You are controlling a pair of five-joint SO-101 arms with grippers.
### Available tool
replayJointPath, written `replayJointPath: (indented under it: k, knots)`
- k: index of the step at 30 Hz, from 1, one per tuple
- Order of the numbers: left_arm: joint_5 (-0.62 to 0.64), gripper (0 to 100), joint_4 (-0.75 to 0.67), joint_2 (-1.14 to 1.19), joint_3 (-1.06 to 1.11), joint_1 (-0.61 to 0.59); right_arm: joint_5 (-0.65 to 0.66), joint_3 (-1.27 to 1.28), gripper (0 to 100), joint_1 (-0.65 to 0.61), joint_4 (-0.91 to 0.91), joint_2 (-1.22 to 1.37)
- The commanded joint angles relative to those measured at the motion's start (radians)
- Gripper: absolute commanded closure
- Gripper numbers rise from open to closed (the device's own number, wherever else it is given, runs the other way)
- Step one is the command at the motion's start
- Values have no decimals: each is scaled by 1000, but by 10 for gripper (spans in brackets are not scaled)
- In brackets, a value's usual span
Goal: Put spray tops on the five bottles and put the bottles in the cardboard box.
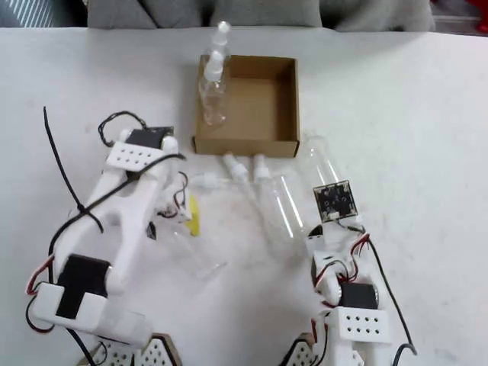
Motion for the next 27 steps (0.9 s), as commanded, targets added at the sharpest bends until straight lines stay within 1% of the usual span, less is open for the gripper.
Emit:
replayJointPath:
  k: [1,4,7,11,14,20,27]
  knots:
    - [0,717,-101,1,69,39,14,-8,811,-5,-21,-10]
    - [69,717,-195,27,150,85,15,-8,811,-4,-21,-10]
    - [78,717,-250,113,170,116,15,-8,811,-2,-21,-10]
    - [78,718,-249,220,100,87,15,-8,811,-2,-21,-10]
    - [72,718,-235,229,78,74,15,-8,811,-2,-21,-10]
    - [69,795,-222,111,83,74,15,-8,811,-2,-21,-10]
    - [69,801,-229,-120,160,99,15,-8,811,-2,-21,-10]
